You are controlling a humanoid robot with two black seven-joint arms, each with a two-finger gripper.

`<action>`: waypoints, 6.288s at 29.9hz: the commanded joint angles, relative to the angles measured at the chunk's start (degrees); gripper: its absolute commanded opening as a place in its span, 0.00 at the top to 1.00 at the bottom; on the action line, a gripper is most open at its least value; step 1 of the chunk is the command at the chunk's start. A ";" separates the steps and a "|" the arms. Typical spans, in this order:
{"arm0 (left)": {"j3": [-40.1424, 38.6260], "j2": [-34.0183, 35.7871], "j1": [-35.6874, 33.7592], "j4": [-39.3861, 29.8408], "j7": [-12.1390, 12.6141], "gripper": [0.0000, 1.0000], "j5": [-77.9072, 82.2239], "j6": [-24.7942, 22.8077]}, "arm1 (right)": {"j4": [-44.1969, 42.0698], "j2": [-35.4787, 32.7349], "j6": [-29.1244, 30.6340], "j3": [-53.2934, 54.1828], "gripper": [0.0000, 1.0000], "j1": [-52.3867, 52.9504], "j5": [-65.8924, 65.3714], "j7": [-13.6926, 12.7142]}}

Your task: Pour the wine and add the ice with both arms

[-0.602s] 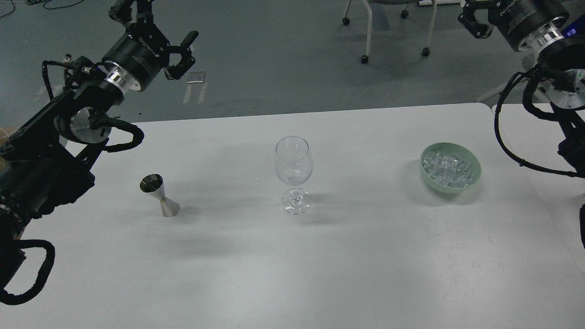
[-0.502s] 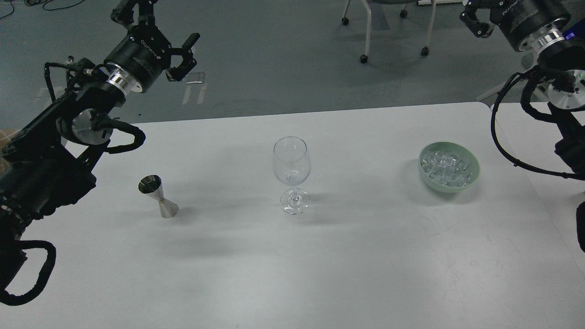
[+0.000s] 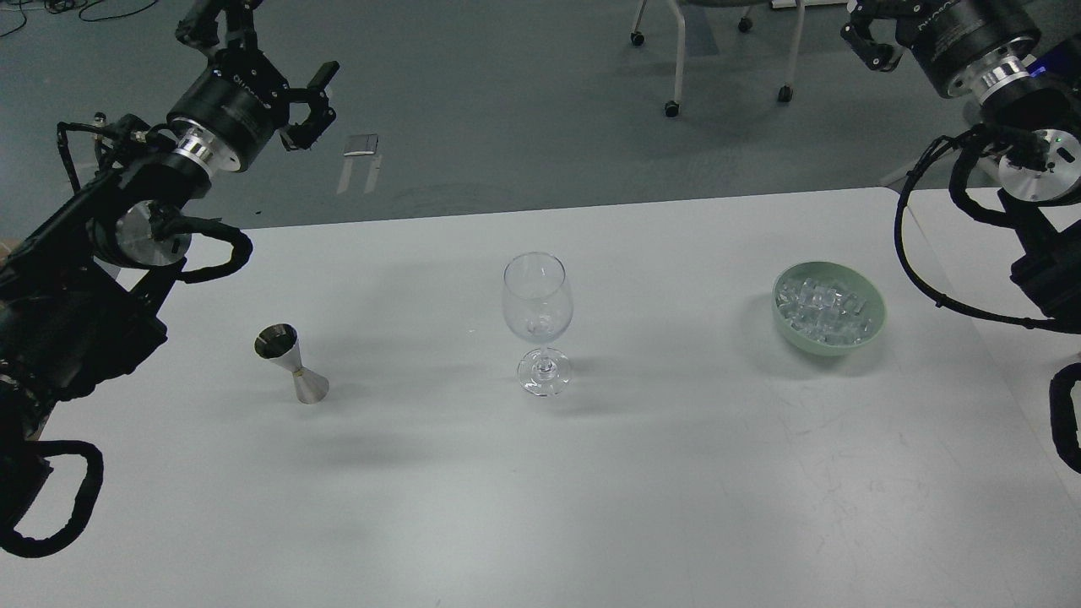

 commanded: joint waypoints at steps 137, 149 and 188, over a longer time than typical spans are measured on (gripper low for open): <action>-0.56 51.04 67.69 -59.98 -14.99 0.02 -39.02 0.00 | 1.71 -2.09 0.00 -3.26 0.00 -0.09 -1.68 -1.49; -0.56 46.82 68.65 -59.10 -14.99 0.02 -39.11 0.00 | 1.80 -2.36 0.00 -3.26 0.00 0.35 -1.68 -2.37; -1.97 22.64 54.07 -46.09 -1.14 0.02 -38.76 8.13 | 1.71 -2.27 0.00 -3.44 0.00 -0.35 -1.68 -4.13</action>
